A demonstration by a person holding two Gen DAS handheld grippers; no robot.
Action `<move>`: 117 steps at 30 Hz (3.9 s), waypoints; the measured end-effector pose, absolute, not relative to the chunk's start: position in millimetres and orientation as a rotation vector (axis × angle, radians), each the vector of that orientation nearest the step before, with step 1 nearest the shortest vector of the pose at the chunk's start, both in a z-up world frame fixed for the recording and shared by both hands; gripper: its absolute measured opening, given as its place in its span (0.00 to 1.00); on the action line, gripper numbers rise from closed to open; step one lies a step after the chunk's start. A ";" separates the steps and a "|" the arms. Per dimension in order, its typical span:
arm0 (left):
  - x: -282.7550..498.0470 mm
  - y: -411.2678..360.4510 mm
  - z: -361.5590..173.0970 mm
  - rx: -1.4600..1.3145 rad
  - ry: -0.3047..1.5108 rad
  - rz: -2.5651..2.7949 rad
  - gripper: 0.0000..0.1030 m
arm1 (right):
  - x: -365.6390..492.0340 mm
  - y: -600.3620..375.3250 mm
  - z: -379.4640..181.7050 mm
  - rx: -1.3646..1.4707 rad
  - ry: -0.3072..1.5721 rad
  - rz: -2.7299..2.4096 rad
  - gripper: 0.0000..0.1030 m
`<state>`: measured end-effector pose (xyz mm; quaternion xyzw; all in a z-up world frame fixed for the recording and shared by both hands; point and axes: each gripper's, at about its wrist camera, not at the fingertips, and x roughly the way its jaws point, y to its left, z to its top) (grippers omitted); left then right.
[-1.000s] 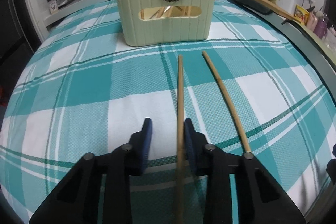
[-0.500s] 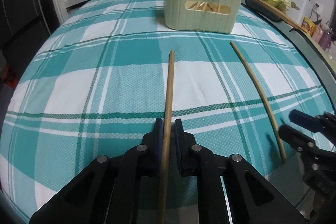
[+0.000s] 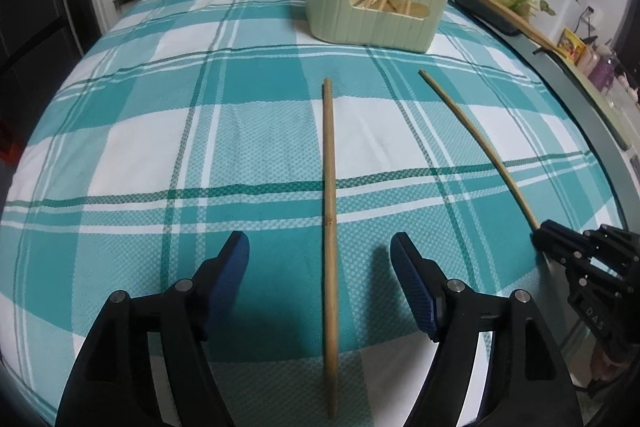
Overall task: Organize utensils
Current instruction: 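Close the left gripper on one chopstick while the right gripper grasps the other, then lift both chopsticks upright and carry them over the cream holder, then lower the chopsticks into the holder and open both grippers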
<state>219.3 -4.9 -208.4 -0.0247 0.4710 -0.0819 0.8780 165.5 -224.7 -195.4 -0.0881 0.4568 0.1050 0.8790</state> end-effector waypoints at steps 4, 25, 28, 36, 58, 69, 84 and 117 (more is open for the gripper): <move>230.2 4.7 -204.4 -0.069 1.008 -0.213 0.73 | 162.8 -231.4 -190.2 -0.180 0.988 0.218 0.31; 325.7 -26.0 -209.5 0.123 1.108 -0.265 0.48 | 303.6 -205.7 -193.8 -0.206 1.148 0.377 0.35; 335.1 -33.1 -207.5 0.132 1.122 -0.283 0.31 | 324.5 -196.0 -195.4 -0.212 1.152 0.395 0.35; 352.7 -34.2 -205.9 0.087 1.104 -0.284 0.04 | 376.1 -179.1 -195.6 -0.176 1.148 0.391 0.06; 244.3 4.1 -56.3 -0.071 0.678 -0.319 0.04 | 246.8 -232.7 -33.6 0.033 0.669 0.417 0.06; 223.3 3.9 -17.0 -0.108 0.548 -0.313 0.04 | 195.9 -235.0 14.5 0.031 0.457 0.405 0.06; 286.5 8.8 39.5 -0.160 0.539 -0.355 0.04 | 253.5 -248.8 37.4 0.067 0.481 0.393 0.06; 522.2 -42.6 -44.5 -0.085 0.690 -0.201 0.15 | 488.4 -224.4 -39.7 0.134 0.632 0.426 0.09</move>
